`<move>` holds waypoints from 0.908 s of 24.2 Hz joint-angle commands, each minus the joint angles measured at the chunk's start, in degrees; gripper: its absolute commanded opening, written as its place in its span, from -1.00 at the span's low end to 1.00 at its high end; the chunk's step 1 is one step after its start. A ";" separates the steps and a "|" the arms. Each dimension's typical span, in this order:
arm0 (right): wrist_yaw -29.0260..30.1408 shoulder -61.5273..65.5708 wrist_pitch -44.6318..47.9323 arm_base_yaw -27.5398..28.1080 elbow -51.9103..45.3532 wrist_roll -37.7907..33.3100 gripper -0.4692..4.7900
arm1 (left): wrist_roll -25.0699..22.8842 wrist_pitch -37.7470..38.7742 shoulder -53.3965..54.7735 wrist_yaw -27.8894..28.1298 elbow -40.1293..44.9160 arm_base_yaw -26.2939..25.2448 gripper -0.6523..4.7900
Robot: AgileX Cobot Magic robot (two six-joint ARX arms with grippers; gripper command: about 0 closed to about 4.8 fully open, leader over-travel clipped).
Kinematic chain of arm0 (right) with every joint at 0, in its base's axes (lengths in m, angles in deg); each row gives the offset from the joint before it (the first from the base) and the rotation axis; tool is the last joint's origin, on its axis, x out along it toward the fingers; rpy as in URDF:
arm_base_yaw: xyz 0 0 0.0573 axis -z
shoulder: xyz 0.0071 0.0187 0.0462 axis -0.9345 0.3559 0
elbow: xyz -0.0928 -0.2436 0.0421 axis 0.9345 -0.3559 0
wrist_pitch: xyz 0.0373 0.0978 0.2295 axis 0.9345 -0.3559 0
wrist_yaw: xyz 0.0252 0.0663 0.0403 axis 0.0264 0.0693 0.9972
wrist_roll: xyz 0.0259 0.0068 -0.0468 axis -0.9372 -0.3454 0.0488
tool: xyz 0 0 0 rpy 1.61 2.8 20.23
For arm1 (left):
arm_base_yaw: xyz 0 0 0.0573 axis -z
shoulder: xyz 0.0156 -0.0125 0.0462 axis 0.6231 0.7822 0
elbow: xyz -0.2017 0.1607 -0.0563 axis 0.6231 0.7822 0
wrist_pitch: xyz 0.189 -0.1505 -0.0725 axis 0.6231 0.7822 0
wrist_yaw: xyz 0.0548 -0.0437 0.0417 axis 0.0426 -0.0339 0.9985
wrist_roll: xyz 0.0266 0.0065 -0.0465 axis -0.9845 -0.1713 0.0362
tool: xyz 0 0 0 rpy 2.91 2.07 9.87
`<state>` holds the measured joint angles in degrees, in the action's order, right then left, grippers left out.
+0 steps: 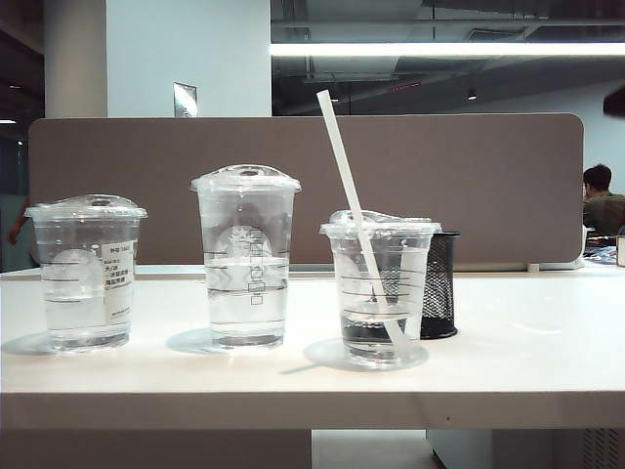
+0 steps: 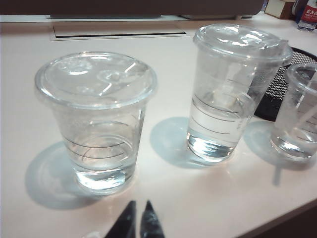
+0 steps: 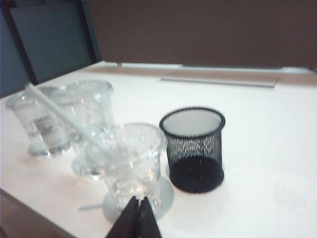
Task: Pick up the straw and insert it into the small coffee cup.
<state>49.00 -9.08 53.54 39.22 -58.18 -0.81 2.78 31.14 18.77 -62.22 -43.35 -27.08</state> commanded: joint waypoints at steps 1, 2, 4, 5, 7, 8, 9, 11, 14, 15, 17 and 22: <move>0.00 -0.07 -0.24 -0.07 -1.38 -0.39 -0.83 | 4.26 -1.51 -0.07 0.11 -0.09 -0.09 -0.70; -0.04 -0.07 -1.68 -0.04 -1.42 -0.39 -0.82 | 4.26 -1.29 -0.07 0.11 -0.07 -0.09 -0.69; -0.11 -0.07 -5.42 0.04 -1.42 -0.39 -0.82 | 4.26 -1.22 -0.07 0.11 -0.07 -0.09 -0.69; -0.09 -0.07 -6.38 0.02 -1.42 -0.39 -0.82 | 4.26 -1.22 -0.07 0.11 -0.07 -0.09 -0.70; -0.09 -0.07 -8.24 0.02 -1.42 -0.39 -0.82 | 4.24 -1.22 -0.07 0.11 -0.07 -0.09 -0.70; -0.09 -0.07 -8.98 0.02 -1.42 -0.39 -0.82 | 4.26 -1.20 -0.07 0.11 -0.07 -0.09 -0.69; -0.09 -0.07 -9.53 0.02 -1.42 -0.39 -0.82 | 4.24 -1.22 -0.07 0.11 -0.07 -0.09 -0.69; -0.09 -0.07 -10.51 0.02 -1.42 -0.39 -0.82 | 4.26 -1.22 -0.07 0.11 -0.07 -0.09 -0.69; -1.09 -0.07 -10.58 0.07 -1.40 -0.33 -0.82 | 4.24 -1.22 -0.07 0.11 -0.07 -0.09 -0.69; -1.99 -0.07 -10.58 0.07 -1.40 -0.17 -0.83 | 4.24 -1.22 -0.07 0.11 -0.07 -0.09 -0.69; -5.77 -0.07 -10.21 0.11 -1.40 0.31 -0.82 | 4.24 -1.22 -0.07 0.11 -0.07 -0.09 -0.69; -15.45 -0.07 -9.29 3.89 -1.51 0.31 -0.82 | 4.26 -1.22 -0.07 0.13 -0.07 -0.09 -0.70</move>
<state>35.23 -9.08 44.10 41.29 -59.73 -0.52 6.86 30.64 18.77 -62.20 -43.32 -27.08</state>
